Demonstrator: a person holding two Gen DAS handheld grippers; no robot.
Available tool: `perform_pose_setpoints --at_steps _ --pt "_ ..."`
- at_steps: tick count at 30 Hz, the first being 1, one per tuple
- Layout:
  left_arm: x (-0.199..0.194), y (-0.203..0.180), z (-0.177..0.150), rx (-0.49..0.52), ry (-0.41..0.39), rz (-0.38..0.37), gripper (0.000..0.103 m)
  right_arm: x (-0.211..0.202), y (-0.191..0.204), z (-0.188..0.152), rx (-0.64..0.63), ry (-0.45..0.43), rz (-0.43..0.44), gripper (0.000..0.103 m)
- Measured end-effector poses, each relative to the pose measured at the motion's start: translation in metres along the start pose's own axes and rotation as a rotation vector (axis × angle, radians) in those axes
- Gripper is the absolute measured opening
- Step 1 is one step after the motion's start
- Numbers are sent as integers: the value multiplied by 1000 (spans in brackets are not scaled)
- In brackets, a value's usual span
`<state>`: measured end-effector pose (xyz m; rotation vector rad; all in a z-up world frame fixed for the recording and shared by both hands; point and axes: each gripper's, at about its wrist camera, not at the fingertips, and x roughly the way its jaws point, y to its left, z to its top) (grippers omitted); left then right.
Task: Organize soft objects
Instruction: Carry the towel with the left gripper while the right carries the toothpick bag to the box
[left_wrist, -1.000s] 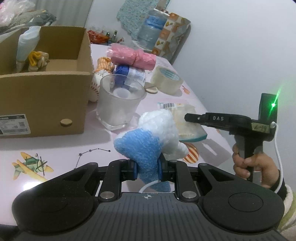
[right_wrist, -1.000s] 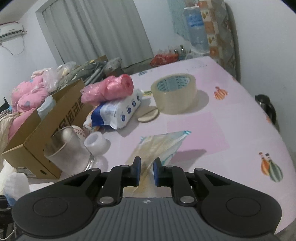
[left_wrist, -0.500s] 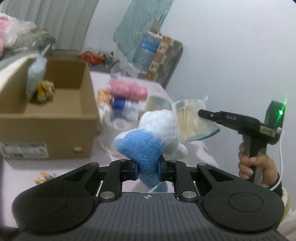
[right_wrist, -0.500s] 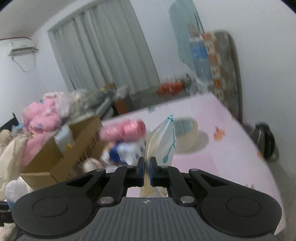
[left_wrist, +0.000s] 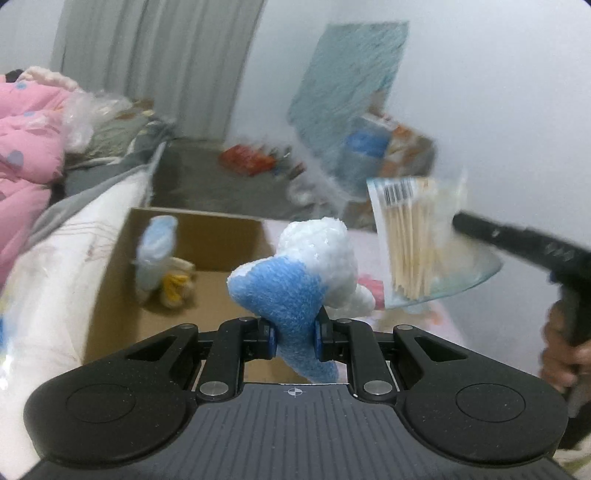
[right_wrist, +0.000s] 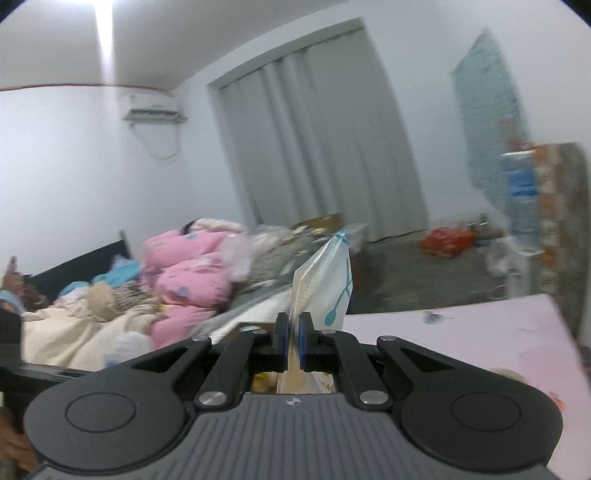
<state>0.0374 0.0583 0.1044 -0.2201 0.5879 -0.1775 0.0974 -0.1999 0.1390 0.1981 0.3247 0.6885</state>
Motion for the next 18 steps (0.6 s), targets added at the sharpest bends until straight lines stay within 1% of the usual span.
perform_pose_setpoints --at_steps 4,7,10,13,16,18 --pt "56 20 25 22 107 102 16 68 12 19 -2 94 55 50" --pt "100 37 39 30 190 170 16 121 15 22 -15 175 47 50" --pt "137 56 50 24 271 212 16 168 19 18 -37 258 24 50" --pt "170 77 59 -5 348 231 16 205 21 9 -65 331 -10 50" --pt "189 88 62 -24 383 243 16 233 26 1 -106 395 -46 50" --pt "199 94 66 -35 405 238 16 250 28 -3 -131 431 -74 50"
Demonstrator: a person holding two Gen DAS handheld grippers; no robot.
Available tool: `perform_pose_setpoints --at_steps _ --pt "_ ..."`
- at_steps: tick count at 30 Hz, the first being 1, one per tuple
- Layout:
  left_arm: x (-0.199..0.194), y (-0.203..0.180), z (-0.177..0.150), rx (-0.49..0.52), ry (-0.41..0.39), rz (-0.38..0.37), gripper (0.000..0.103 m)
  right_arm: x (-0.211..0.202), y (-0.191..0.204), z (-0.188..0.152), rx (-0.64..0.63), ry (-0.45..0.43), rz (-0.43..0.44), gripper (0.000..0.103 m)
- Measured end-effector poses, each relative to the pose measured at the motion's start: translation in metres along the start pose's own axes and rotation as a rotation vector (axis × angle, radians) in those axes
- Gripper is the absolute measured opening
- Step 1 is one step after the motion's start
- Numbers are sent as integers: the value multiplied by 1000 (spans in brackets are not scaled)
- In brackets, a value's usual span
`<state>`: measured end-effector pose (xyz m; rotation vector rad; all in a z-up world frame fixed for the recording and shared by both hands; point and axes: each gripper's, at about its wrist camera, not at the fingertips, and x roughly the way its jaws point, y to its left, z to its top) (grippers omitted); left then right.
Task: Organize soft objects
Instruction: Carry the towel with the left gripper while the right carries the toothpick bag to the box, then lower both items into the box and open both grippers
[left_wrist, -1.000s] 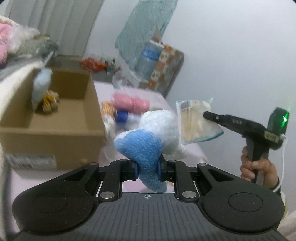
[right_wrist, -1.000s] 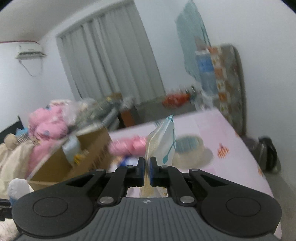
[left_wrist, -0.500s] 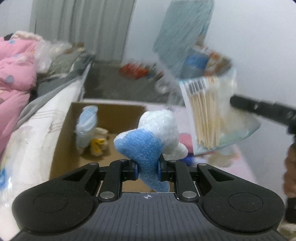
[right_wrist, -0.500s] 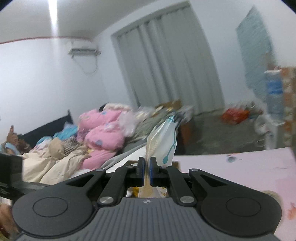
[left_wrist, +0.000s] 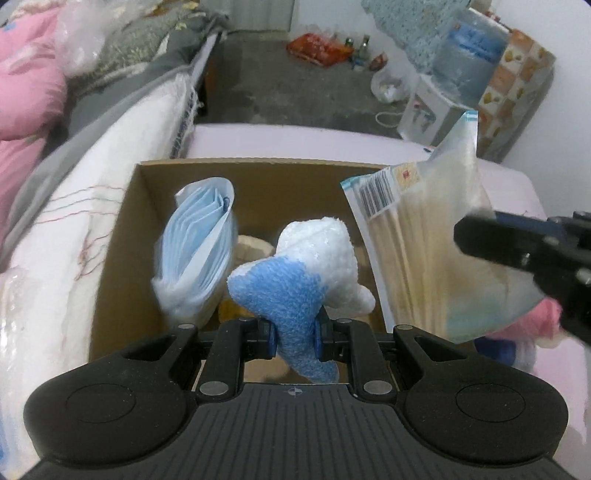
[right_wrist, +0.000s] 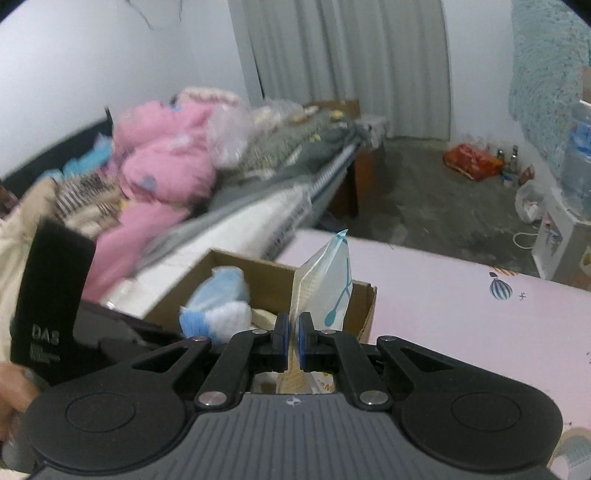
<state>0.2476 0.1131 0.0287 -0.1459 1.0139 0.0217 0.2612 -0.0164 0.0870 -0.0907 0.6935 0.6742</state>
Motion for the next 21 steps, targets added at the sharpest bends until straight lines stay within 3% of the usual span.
perform_pose_setpoints --at_steps 4,12,17,21 --pt "15 0 11 -9 29 -19 17 20 1 6 -20 51 -40 50" --pt "42 -1 25 -36 79 15 22 50 -2 14 -8 129 -60 50" --pt "40 4 29 -81 57 3 45 63 -9 13 29 175 -55 51" --pt "35 7 32 -106 25 -6 57 65 -15 11 72 182 -41 51"
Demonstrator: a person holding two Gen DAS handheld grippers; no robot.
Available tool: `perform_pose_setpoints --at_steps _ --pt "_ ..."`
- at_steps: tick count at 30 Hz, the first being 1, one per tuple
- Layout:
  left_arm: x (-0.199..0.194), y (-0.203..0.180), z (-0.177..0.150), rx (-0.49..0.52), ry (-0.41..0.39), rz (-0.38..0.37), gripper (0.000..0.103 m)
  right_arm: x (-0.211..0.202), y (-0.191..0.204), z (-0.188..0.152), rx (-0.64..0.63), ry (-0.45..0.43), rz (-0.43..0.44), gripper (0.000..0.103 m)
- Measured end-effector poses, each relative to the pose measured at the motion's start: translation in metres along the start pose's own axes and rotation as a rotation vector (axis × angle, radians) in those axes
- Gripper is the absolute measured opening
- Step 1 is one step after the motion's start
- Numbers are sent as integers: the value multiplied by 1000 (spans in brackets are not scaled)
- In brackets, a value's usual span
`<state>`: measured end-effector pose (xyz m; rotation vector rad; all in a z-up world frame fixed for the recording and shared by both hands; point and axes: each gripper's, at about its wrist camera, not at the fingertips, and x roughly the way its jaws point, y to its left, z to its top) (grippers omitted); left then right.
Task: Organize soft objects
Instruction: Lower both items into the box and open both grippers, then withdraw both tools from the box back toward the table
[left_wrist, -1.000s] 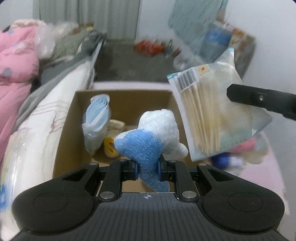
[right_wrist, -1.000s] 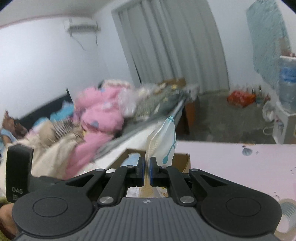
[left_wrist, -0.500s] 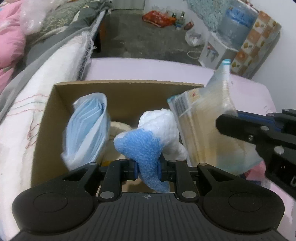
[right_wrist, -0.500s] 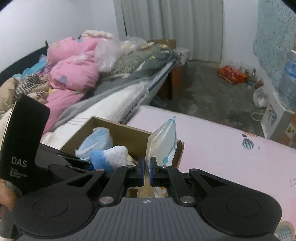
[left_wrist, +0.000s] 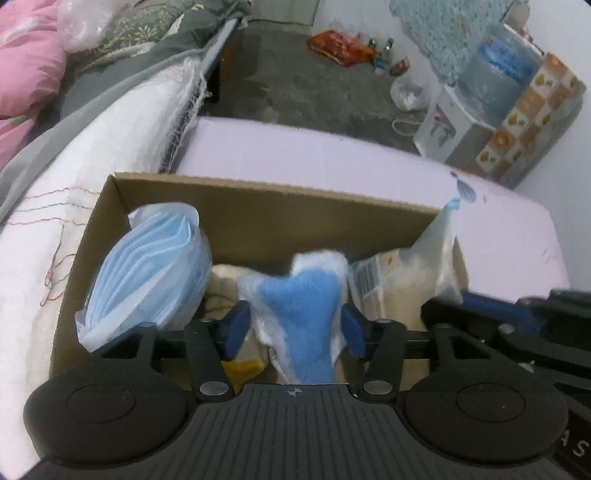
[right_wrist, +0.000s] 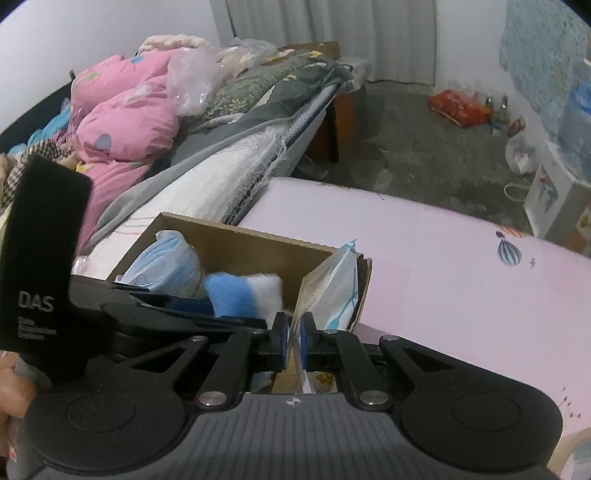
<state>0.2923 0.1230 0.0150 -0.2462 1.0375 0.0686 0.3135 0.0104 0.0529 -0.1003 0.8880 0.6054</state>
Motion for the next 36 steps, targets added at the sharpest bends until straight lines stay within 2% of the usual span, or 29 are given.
perform_pose_setpoints --at_steps 7,14,17,23,30,36 --pt "-6 1 2 -22 -52 -11 59 -4 -12 -2 58 -20 41 51" --pt "-19 12 3 -96 -122 -30 61 2 -18 0 103 -49 69 52" --pt "-25 16 3 -122 -142 -32 61 -1 -21 1 124 -81 84 58" --pt "-34 18 3 -136 -178 -48 64 -15 -22 6 139 -154 92 59" --pt "-59 9 -6 -118 -218 -92 69 -49 -26 2 155 -228 125 59" --pt "-108 2 -30 -83 -257 -167 78 -115 -41 -24 195 -320 199 59"
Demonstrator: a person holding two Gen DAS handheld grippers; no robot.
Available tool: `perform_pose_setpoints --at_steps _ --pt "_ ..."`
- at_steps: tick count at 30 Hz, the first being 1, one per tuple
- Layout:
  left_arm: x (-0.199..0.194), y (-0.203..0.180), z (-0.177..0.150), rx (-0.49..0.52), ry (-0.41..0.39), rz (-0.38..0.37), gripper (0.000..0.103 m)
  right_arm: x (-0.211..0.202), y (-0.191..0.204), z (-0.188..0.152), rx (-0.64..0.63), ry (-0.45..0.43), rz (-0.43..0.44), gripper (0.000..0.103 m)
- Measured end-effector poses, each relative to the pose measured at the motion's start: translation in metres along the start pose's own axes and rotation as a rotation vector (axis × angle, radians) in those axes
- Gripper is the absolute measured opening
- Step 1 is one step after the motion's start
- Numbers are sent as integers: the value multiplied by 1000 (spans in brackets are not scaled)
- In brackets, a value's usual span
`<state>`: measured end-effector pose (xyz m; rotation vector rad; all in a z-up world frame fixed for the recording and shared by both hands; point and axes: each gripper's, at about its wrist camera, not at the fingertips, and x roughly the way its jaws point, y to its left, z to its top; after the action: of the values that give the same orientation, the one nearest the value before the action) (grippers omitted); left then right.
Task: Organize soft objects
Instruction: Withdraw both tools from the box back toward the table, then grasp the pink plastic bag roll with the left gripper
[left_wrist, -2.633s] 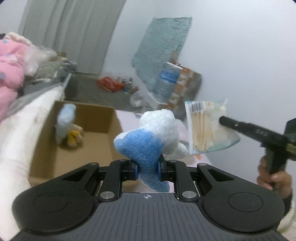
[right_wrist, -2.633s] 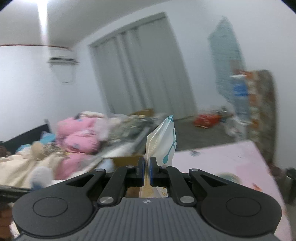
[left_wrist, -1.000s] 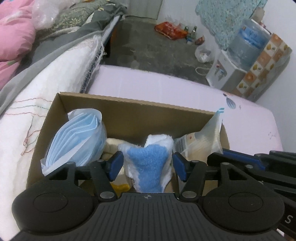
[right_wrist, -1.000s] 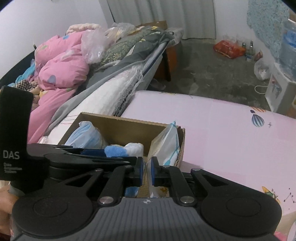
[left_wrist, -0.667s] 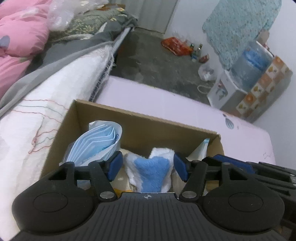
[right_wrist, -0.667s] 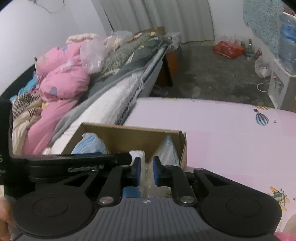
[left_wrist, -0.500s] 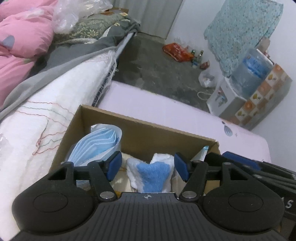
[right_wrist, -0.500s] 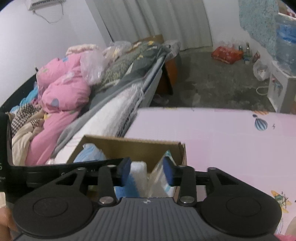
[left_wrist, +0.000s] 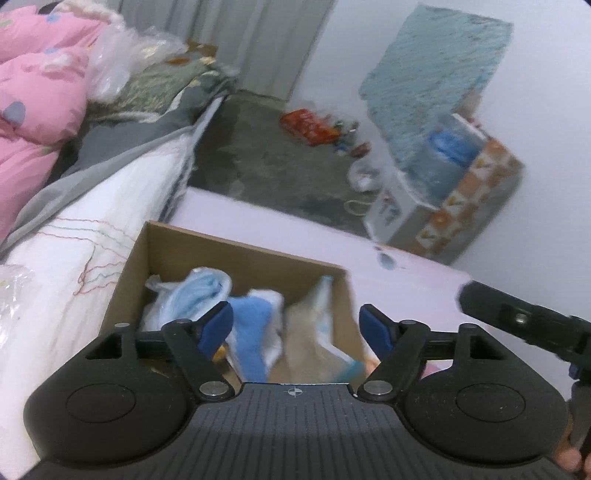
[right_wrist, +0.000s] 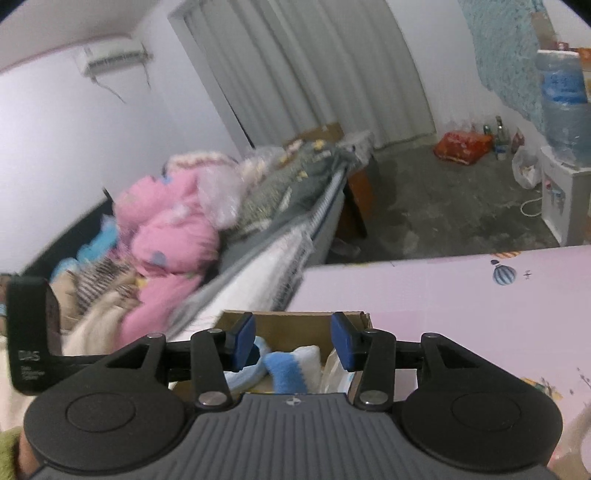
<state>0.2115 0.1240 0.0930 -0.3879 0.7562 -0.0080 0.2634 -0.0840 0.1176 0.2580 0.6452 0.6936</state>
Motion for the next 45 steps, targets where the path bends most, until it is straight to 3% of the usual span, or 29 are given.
perform_pose_setpoints --at_steps 7,12,17,22,25,28,33,35,40,45 --pt "-90 -25 -38 133 -72 -114 99 -135 -18 -32 63 -76 122 60" --pt "-141 -48 -78 239 -131 -188 101 -228 -33 -72 76 -146 115 60" --pt "-159 -72 -120 311 -133 -206 102 -299 -53 -110 116 -227 80 60" --pt "-137 -99 -141 401 -57 -206 102 -338 -79 -132 170 -299 99 60" --pt "-112 -116 -138 461 -36 -163 102 -334 -91 -133 181 -302 83 60" --pt "-78 -130 -124 461 -2 -125 102 -300 -106 -132 215 -245 92 60" --pt "-22 -154 -98 461 23 -65 102 -213 -113 -134 147 -128 -45 60" --pt "-2 -166 -93 538 29 -43 102 -190 -118 -137 127 -94 -50 60" --pt "37 -192 -106 853 9 -31 102 -153 -134 -135 121 -41 -34 60" --pt "63 -206 -125 1069 60 -90 102 -140 -150 -137 112 -9 -59 60"
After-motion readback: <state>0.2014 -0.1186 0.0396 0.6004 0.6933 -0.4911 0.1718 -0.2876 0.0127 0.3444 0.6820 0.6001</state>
